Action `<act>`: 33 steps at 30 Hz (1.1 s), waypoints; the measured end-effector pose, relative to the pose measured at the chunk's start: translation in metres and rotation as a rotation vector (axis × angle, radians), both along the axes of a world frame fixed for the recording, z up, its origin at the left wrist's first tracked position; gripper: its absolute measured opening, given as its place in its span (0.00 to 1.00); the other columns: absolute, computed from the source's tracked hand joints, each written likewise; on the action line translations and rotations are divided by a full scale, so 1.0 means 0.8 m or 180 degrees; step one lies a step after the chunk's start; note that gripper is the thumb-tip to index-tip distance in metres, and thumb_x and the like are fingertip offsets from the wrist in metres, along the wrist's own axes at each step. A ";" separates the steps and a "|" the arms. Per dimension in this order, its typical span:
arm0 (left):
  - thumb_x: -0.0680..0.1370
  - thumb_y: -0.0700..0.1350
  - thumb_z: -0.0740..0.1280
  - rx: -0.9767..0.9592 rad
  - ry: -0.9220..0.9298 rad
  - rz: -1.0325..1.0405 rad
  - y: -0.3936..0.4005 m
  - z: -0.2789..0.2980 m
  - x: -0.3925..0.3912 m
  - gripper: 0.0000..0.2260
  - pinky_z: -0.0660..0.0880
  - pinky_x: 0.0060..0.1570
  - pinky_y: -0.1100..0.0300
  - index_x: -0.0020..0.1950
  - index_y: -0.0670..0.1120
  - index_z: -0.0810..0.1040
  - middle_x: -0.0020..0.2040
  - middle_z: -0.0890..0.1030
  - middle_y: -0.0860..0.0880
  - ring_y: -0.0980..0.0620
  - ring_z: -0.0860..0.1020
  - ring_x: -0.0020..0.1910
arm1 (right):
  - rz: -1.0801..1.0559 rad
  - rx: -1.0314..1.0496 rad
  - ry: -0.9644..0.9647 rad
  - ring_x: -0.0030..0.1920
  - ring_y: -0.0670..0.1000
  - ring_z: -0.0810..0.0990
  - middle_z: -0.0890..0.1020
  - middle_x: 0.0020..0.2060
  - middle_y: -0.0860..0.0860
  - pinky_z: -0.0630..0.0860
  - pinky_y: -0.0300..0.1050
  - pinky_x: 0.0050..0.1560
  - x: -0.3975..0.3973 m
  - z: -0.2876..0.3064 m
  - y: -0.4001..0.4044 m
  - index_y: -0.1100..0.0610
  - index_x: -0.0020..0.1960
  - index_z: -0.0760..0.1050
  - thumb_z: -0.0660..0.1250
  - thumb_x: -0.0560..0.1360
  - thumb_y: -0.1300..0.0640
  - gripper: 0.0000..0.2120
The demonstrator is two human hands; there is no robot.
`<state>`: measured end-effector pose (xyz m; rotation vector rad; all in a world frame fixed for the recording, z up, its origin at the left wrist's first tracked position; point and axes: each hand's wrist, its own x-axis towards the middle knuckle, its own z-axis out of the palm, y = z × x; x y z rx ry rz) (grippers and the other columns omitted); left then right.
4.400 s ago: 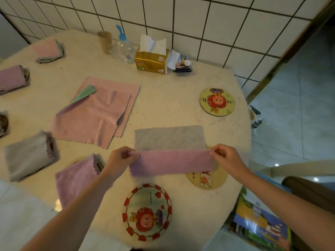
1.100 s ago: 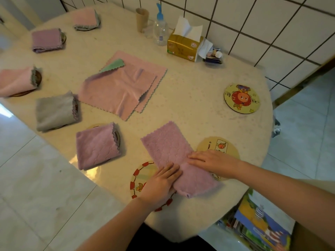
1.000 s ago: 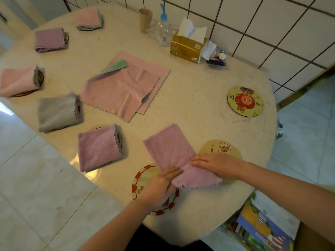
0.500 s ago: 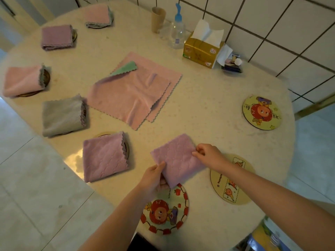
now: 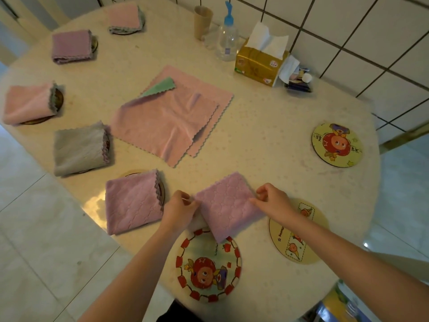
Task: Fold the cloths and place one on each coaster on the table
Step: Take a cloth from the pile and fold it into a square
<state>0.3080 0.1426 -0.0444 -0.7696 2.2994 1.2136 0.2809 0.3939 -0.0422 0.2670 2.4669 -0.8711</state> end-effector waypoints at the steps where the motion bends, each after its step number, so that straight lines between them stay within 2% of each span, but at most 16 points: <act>1: 0.75 0.51 0.69 -0.0083 0.0052 -0.0023 0.002 -0.001 -0.005 0.12 0.74 0.35 0.59 0.52 0.45 0.73 0.44 0.81 0.49 0.50 0.80 0.41 | 0.0017 0.0125 -0.0040 0.46 0.48 0.77 0.78 0.46 0.47 0.73 0.41 0.46 0.003 -0.001 -0.001 0.55 0.56 0.72 0.69 0.73 0.49 0.16; 5: 0.74 0.49 0.71 -0.0482 0.0116 -0.0315 0.013 -0.007 -0.017 0.12 0.75 0.41 0.55 0.51 0.45 0.73 0.43 0.79 0.49 0.49 0.77 0.43 | -0.0168 0.0344 -0.0195 0.45 0.51 0.79 0.78 0.47 0.50 0.79 0.48 0.46 0.006 0.000 -0.011 0.57 0.55 0.71 0.69 0.73 0.48 0.17; 7: 0.73 0.49 0.70 -0.0637 0.0101 -0.0430 0.015 -0.011 -0.018 0.09 0.77 0.41 0.54 0.49 0.47 0.74 0.43 0.79 0.49 0.49 0.77 0.42 | -0.0438 0.0130 -0.0355 0.43 0.53 0.81 0.77 0.47 0.52 0.82 0.50 0.41 0.006 0.001 -0.018 0.58 0.53 0.70 0.69 0.72 0.49 0.17; 9: 0.73 0.48 0.69 -0.0742 0.0105 -0.0463 0.015 -0.014 -0.019 0.07 0.77 0.40 0.54 0.47 0.49 0.75 0.42 0.79 0.49 0.48 0.77 0.41 | -0.0759 -0.0176 -0.0500 0.44 0.54 0.80 0.75 0.49 0.54 0.82 0.49 0.38 0.007 -0.003 -0.023 0.58 0.54 0.69 0.72 0.70 0.50 0.19; 12: 0.72 0.46 0.69 -0.0618 0.0088 -0.0365 0.014 -0.016 -0.023 0.05 0.75 0.36 0.56 0.46 0.48 0.76 0.41 0.80 0.48 0.48 0.77 0.39 | -0.1373 -0.0680 -0.0498 0.49 0.54 0.78 0.73 0.56 0.55 0.82 0.52 0.47 0.011 -0.016 -0.025 0.55 0.58 0.69 0.75 0.67 0.51 0.24; 14: 0.71 0.43 0.71 -0.0268 0.0031 -0.0104 0.013 -0.017 -0.027 0.07 0.73 0.34 0.58 0.47 0.47 0.76 0.41 0.81 0.47 0.48 0.77 0.38 | -0.1574 -0.0806 -0.0383 0.51 0.54 0.78 0.75 0.56 0.53 0.79 0.54 0.53 0.012 -0.020 -0.024 0.53 0.58 0.69 0.75 0.66 0.52 0.24; 16: 0.69 0.41 0.73 0.0355 -0.0052 0.0352 0.011 -0.016 -0.028 0.10 0.77 0.38 0.54 0.48 0.45 0.77 0.41 0.82 0.44 0.46 0.79 0.39 | -0.1702 -0.0944 -0.0442 0.51 0.54 0.78 0.77 0.55 0.53 0.78 0.53 0.53 0.011 -0.018 -0.020 0.56 0.60 0.71 0.76 0.67 0.54 0.25; 17: 0.68 0.40 0.74 0.0657 -0.0087 0.0561 0.010 -0.015 -0.028 0.11 0.79 0.42 0.51 0.49 0.44 0.78 0.42 0.83 0.42 0.45 0.80 0.40 | -0.1778 -0.1087 -0.0536 0.48 0.53 0.78 0.78 0.53 0.54 0.79 0.49 0.47 0.011 -0.015 -0.017 0.58 0.61 0.71 0.76 0.67 0.55 0.26; 19: 0.68 0.38 0.73 0.1159 -0.0184 0.0824 0.009 -0.008 -0.025 0.10 0.79 0.49 0.47 0.48 0.40 0.80 0.44 0.83 0.39 0.41 0.81 0.43 | -0.1890 -0.1470 -0.0823 0.37 0.50 0.74 0.79 0.46 0.56 0.72 0.41 0.32 0.011 -0.007 -0.011 0.63 0.60 0.73 0.76 0.67 0.58 0.24; 21: 0.70 0.35 0.71 0.1712 -0.0262 0.1041 0.009 0.003 -0.021 0.08 0.77 0.48 0.48 0.48 0.35 0.80 0.44 0.81 0.37 0.42 0.79 0.42 | -0.1863 -0.1624 -0.0984 0.33 0.48 0.71 0.78 0.41 0.56 0.67 0.39 0.27 0.013 0.000 -0.006 0.66 0.57 0.76 0.76 0.67 0.59 0.22; 22: 0.72 0.34 0.70 0.1940 -0.0300 0.1109 0.010 0.011 -0.020 0.07 0.77 0.48 0.49 0.48 0.34 0.79 0.44 0.80 0.38 0.43 0.78 0.42 | -0.1819 -0.1617 -0.0983 0.34 0.49 0.72 0.79 0.41 0.56 0.67 0.40 0.28 0.015 0.005 -0.004 0.64 0.56 0.77 0.76 0.67 0.58 0.20; 24: 0.73 0.34 0.69 0.2206 -0.0319 0.1161 0.008 0.022 -0.018 0.05 0.78 0.49 0.49 0.48 0.36 0.78 0.44 0.79 0.40 0.42 0.79 0.43 | -0.1792 -0.1732 -0.0933 0.40 0.51 0.77 0.81 0.45 0.56 0.73 0.43 0.36 0.017 0.014 -0.003 0.61 0.54 0.77 0.75 0.68 0.57 0.17; 27: 0.74 0.33 0.67 0.2394 -0.0243 0.1105 0.000 0.037 -0.008 0.03 0.80 0.47 0.48 0.44 0.39 0.76 0.44 0.79 0.41 0.42 0.80 0.44 | -0.1847 -0.2275 -0.0978 0.52 0.56 0.80 0.81 0.52 0.58 0.79 0.50 0.50 0.030 0.033 -0.005 0.62 0.55 0.75 0.71 0.72 0.60 0.13; 29: 0.75 0.33 0.67 0.2427 -0.0180 0.1043 -0.006 0.045 0.004 0.04 0.79 0.42 0.51 0.43 0.40 0.75 0.45 0.79 0.41 0.42 0.80 0.43 | -0.1783 -0.2490 -0.0981 0.52 0.57 0.80 0.80 0.53 0.59 0.81 0.54 0.49 0.046 0.045 -0.010 0.63 0.57 0.73 0.69 0.74 0.60 0.13; 33: 0.75 0.33 0.67 0.2543 0.0004 0.0998 -0.023 0.058 0.042 0.03 0.80 0.37 0.55 0.46 0.40 0.75 0.42 0.80 0.43 0.45 0.81 0.40 | -0.1769 -0.2647 -0.0800 0.53 0.58 0.80 0.78 0.54 0.60 0.82 0.51 0.41 0.085 0.056 -0.020 0.63 0.56 0.72 0.69 0.74 0.61 0.13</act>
